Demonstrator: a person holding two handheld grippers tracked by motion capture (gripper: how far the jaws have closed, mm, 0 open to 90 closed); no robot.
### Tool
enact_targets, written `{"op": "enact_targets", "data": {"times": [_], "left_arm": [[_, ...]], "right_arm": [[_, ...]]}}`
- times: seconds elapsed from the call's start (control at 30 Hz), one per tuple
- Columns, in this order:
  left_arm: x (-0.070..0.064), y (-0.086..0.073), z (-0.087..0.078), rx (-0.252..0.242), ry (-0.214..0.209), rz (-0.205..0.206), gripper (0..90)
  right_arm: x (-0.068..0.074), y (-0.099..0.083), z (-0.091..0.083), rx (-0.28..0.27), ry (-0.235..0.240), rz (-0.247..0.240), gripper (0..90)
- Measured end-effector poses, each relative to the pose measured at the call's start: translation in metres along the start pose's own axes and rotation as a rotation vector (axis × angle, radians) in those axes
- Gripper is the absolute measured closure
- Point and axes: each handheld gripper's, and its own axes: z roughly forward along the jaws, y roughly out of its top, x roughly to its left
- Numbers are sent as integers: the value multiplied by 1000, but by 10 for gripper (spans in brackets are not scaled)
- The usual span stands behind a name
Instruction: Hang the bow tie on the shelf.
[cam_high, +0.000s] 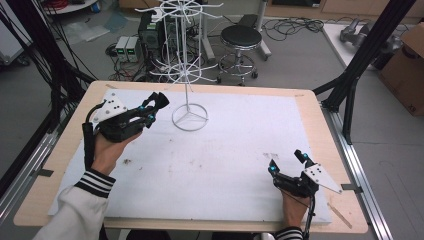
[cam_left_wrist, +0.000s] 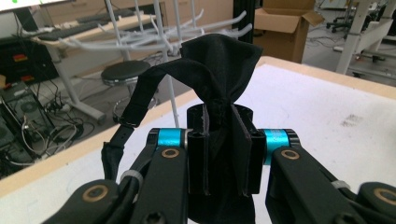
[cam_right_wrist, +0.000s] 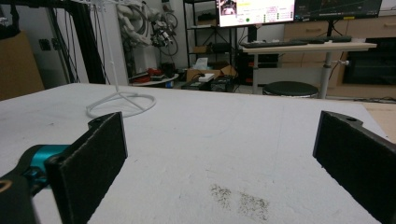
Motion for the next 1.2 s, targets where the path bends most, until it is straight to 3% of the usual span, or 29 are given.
{"op": "enact_targets", "data": {"times": [0.2, 0.53, 1.2], "left_arm": [[-2, 17, 5, -36, -3, 15, 771], [-1, 35, 19, -48, -14, 19, 771], [-4, 28, 43, -10, -42, 6, 770]], "right_arm": [[0, 0, 0, -2, -1, -2, 19], [0, 0, 0, -1, 1, -2, 19], [0, 0, 0, 0, 1, 6, 19]]}}
